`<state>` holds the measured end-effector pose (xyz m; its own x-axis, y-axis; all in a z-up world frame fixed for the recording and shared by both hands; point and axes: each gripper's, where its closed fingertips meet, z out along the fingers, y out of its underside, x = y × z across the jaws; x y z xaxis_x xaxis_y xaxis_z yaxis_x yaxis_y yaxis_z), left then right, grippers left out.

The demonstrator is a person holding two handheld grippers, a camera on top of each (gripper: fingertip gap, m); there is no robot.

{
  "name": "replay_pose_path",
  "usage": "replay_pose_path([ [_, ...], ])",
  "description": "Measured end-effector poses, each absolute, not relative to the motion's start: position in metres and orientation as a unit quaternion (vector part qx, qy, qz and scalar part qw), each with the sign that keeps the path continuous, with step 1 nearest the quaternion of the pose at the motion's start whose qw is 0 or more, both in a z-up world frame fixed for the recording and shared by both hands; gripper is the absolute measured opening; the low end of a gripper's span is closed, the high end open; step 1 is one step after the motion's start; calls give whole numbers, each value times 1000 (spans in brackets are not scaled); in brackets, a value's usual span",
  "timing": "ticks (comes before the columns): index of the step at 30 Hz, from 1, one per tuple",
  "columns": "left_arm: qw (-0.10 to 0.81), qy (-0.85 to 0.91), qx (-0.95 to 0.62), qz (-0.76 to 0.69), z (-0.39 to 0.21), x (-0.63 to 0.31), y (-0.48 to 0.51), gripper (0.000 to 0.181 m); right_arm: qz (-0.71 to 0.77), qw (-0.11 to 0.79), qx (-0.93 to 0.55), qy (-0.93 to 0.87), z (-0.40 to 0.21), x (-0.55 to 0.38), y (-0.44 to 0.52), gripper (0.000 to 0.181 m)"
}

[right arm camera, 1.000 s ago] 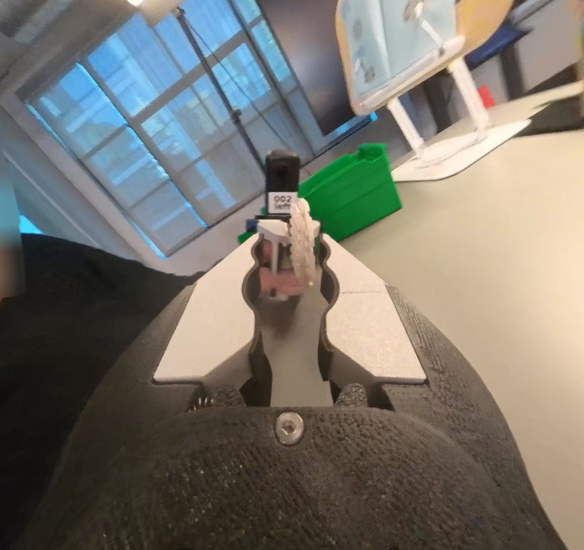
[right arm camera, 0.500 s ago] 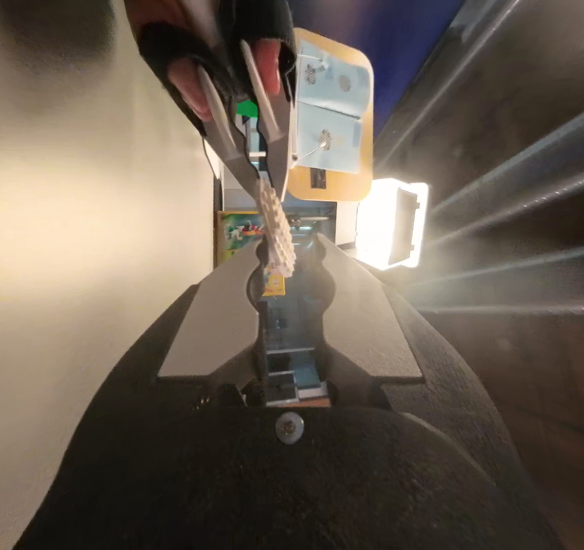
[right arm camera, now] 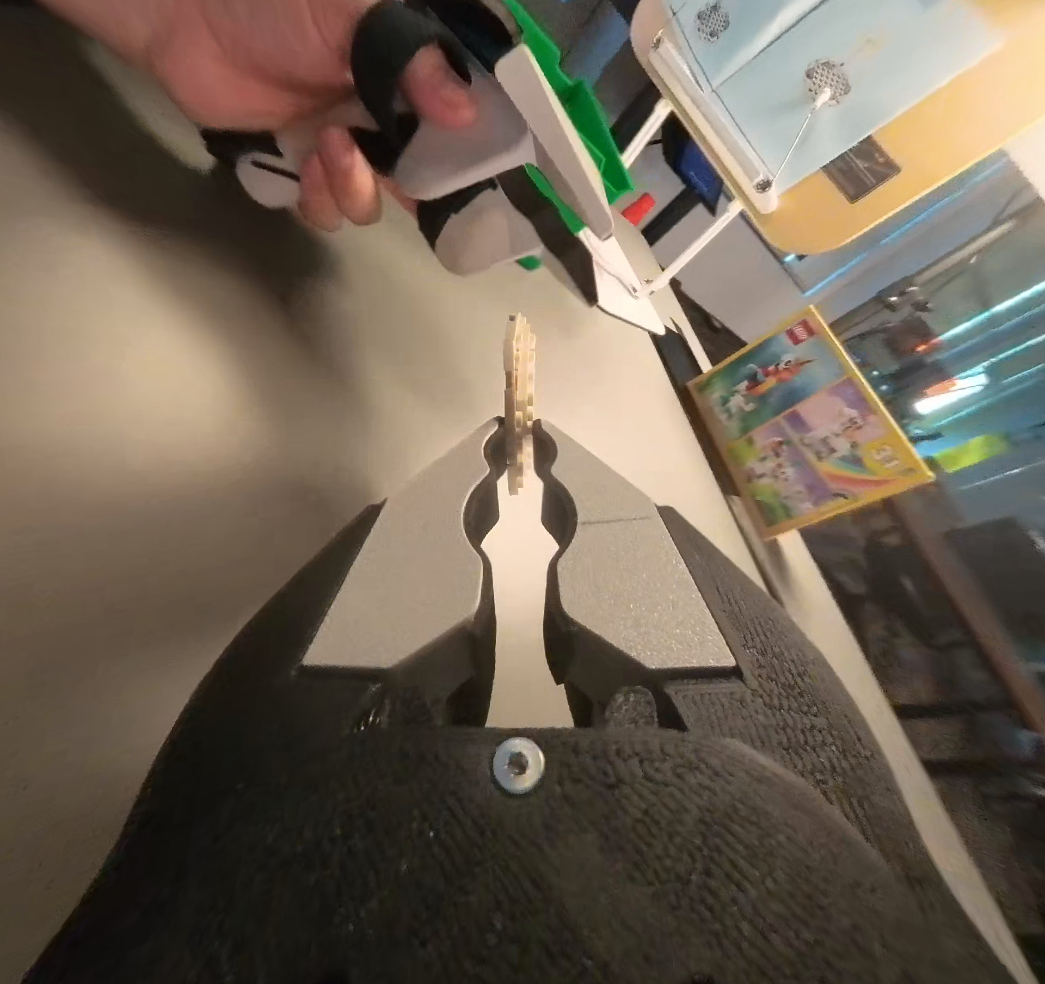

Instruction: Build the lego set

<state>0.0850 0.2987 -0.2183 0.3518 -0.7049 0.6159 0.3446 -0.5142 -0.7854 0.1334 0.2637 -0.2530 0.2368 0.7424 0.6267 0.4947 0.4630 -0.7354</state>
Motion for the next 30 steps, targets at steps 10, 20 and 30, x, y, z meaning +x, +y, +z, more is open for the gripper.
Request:
replay_pose_path([
  [10, 497, 241, -619, -558, -202, 98, 275, 54, 164, 584, -515, -606, -244, 129, 248, 6],
  [20, 634, 577, -421, -296, -175, 119, 182, 18, 149, 557, -467, -670, -197, 124, 199, 6],
  [30, 617, 600, -404, -311, -171, 127, 160, 6, 177, 539, -461, -683, -190, 127, 173, 6],
])
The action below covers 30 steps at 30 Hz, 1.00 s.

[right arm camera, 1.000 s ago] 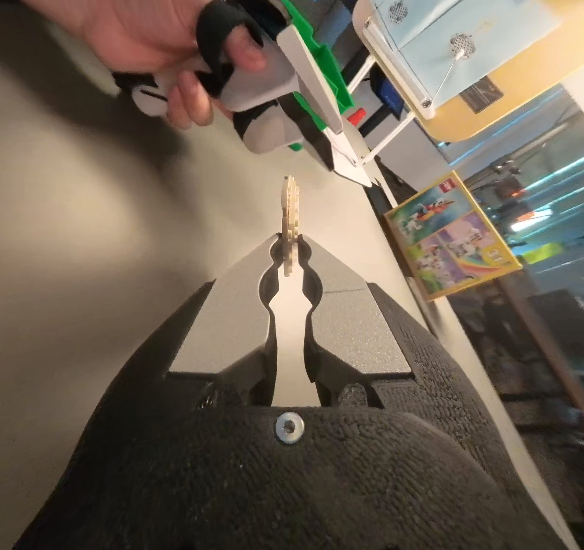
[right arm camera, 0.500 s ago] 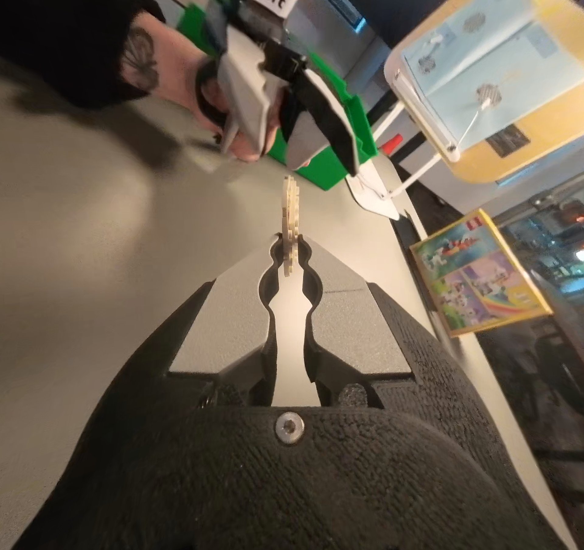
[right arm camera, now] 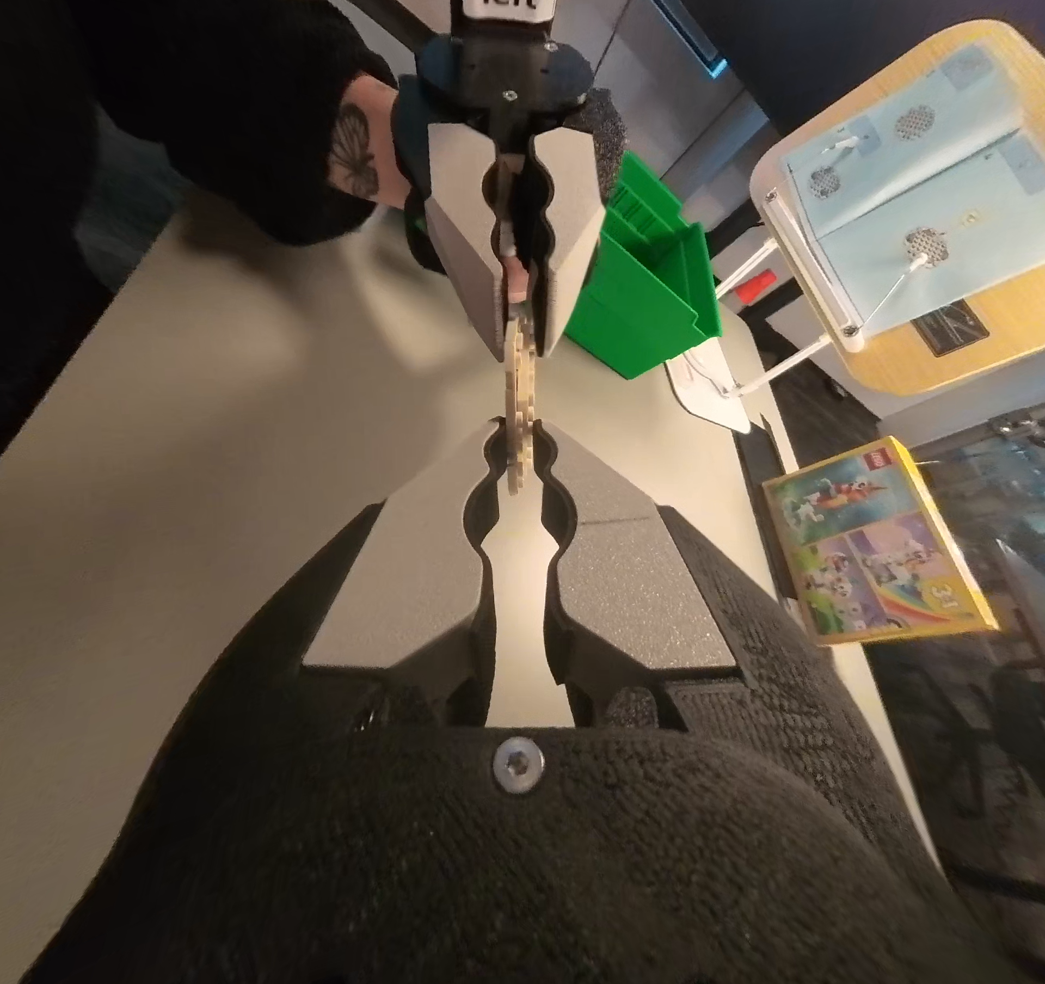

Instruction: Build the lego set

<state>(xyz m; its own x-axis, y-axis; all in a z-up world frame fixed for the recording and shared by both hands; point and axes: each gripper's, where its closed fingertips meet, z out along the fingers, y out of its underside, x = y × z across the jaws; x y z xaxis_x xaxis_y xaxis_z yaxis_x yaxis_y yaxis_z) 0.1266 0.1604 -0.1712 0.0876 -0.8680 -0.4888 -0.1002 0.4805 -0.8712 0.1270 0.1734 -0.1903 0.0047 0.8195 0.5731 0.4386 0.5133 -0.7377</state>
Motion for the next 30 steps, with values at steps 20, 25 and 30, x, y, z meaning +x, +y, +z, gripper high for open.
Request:
replay_pose_path([
  [20, 610, 609, -382, -333, -163, 129, 143, 5, 277, 587, -403, -646, -161, 125, 144, 7],
  [25, 606, 614, -379, -335, -164, 129, 140, 5, 275, 588, -400, -647, -162, 125, 142, 8],
  [30, 604, 615, -378, -337, -165, 129, 140, 5, 280, 583, -402, -648, -164, 125, 141, 7],
])
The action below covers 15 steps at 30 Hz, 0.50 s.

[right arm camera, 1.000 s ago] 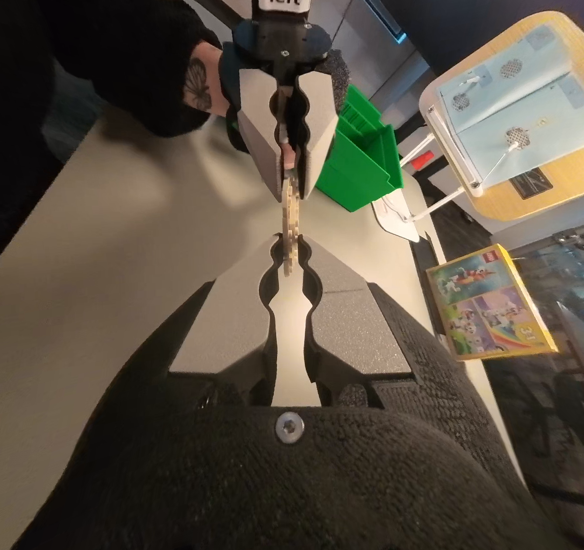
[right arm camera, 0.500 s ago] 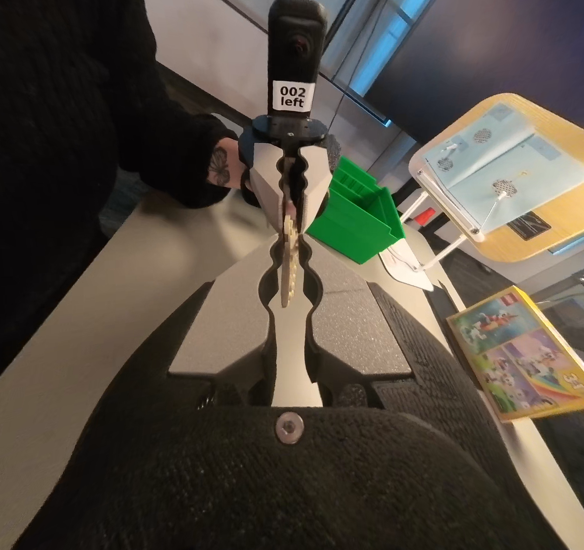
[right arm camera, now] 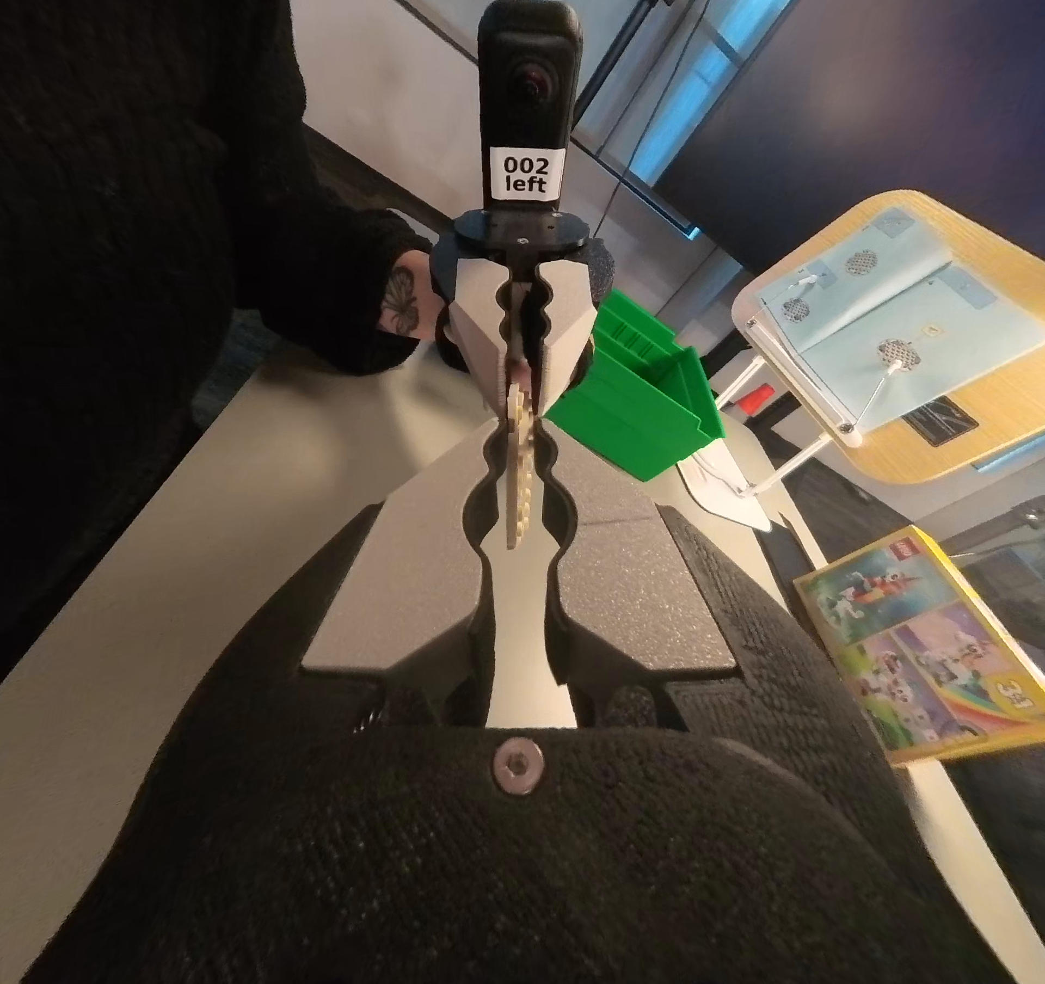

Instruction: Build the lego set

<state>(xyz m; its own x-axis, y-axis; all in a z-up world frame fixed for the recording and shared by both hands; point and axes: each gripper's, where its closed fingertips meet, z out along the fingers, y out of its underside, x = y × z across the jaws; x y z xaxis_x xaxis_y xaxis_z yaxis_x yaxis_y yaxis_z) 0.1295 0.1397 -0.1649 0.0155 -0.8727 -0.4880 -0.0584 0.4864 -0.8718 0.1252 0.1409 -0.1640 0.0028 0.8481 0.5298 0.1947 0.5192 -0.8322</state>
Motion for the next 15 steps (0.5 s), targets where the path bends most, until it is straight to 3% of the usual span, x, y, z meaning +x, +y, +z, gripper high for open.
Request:
replay_pose_path([
  [15, 630, 580, -386, -343, -150, 128, 143, 4, 284, 620, -403, -610, -150, 124, 147, 5],
])
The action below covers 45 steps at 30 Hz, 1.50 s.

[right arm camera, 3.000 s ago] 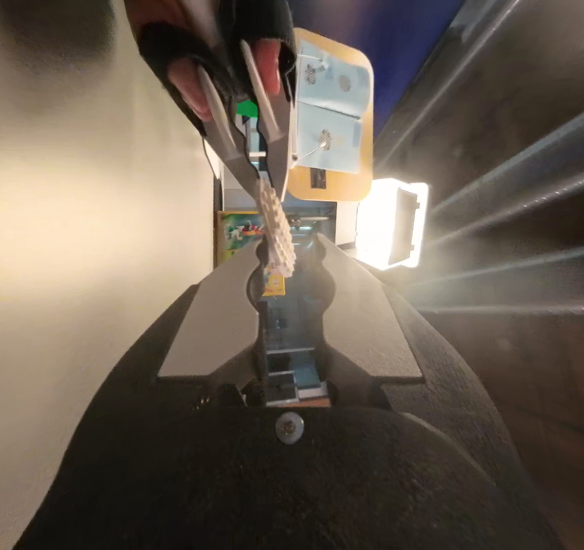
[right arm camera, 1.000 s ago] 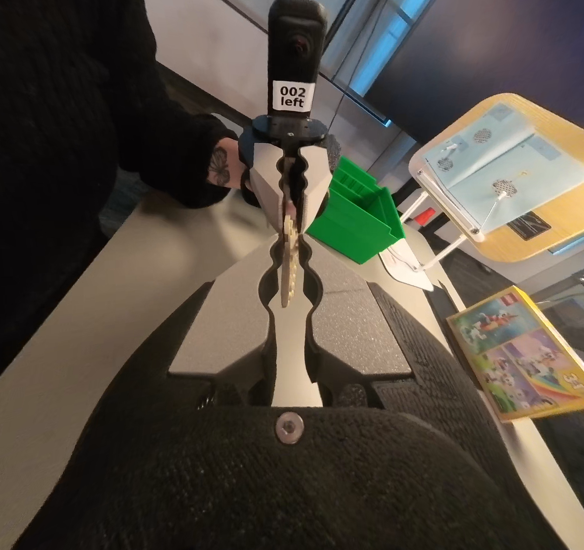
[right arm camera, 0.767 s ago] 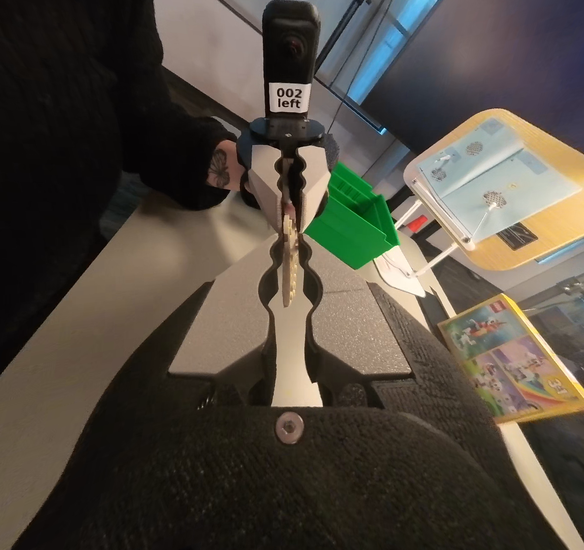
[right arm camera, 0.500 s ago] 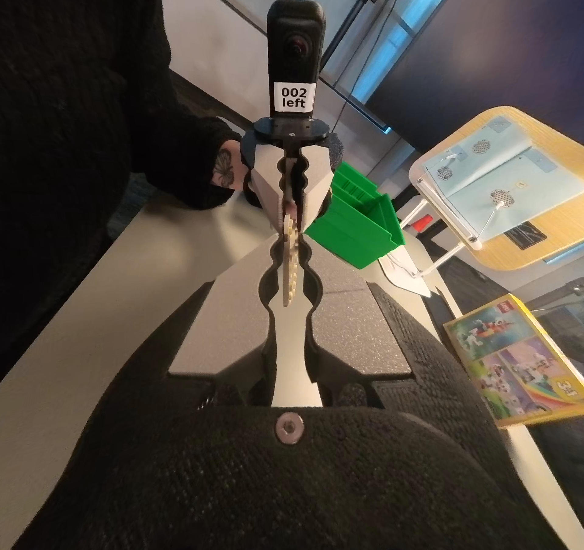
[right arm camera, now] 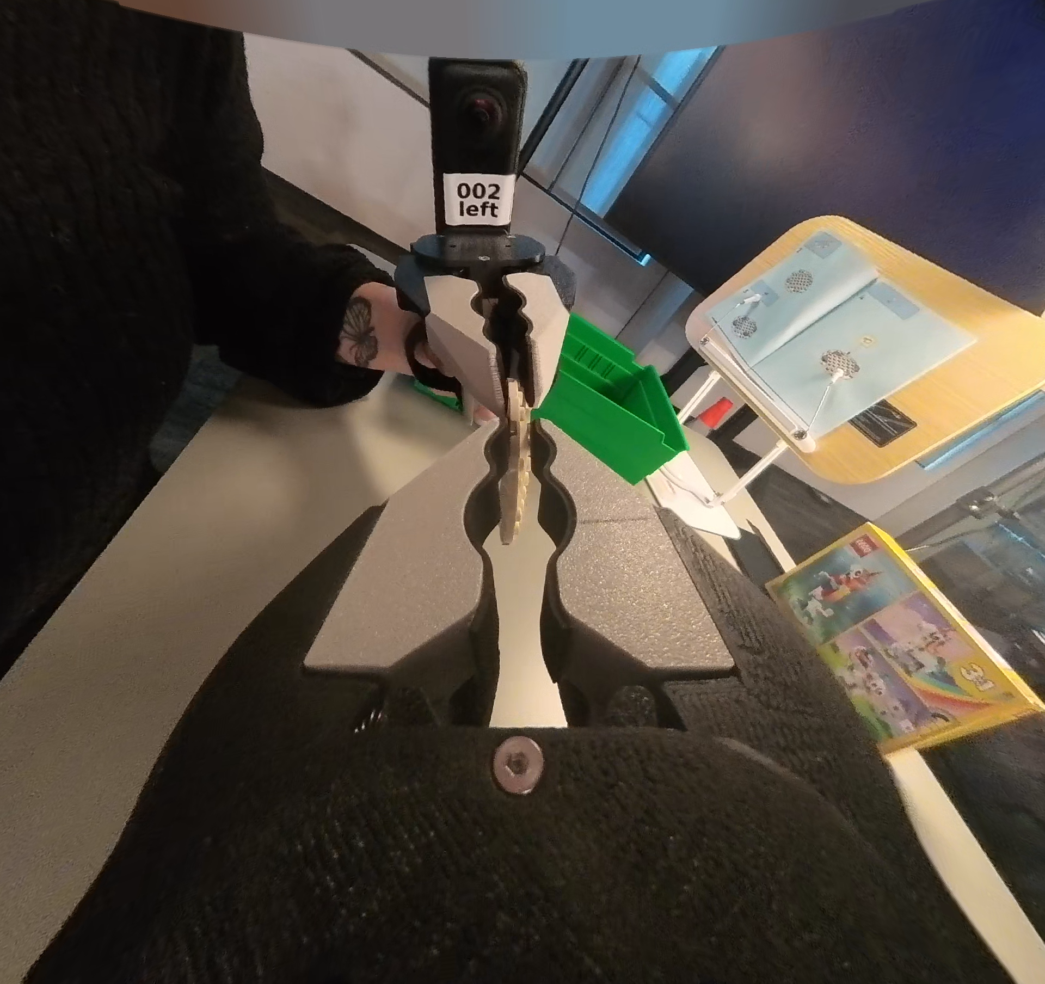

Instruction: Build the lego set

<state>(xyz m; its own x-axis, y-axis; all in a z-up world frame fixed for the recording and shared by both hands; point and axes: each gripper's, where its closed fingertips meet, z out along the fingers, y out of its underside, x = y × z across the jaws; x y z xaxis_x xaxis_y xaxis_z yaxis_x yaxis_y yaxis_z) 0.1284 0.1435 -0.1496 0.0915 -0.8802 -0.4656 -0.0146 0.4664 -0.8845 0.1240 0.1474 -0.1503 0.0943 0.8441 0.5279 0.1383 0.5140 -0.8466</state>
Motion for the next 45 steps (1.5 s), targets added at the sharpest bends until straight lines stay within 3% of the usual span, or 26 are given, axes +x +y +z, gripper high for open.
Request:
replay_pose_path([
  [14, 639, 572, -384, -342, -149, 128, 145, 5, 272, 628, -393, -615, -151, 124, 147, 5],
  [17, 623, 583, -399, -336, -156, 128, 148, 28, 283, 621, -385, -621, -152, 124, 142, 5],
  [20, 618, 592, -381, -350, -155, 128, 141, 7, 285, 616, -384, -626, -154, 123, 141, 5],
  [29, 619, 600, -368, -349, -152, 128, 137, 5, 308, 615, -385, -616, -154, 123, 140, 11],
  [43, 614, 589, -379, -364, -154, 129, 141, 5, 311, 606, -390, -619, -156, 125, 142, 6],
  [45, 625, 581, -380, -357, -155, 128, 144, 16, 319, 610, -387, -614, -157, 124, 143, 6],
])
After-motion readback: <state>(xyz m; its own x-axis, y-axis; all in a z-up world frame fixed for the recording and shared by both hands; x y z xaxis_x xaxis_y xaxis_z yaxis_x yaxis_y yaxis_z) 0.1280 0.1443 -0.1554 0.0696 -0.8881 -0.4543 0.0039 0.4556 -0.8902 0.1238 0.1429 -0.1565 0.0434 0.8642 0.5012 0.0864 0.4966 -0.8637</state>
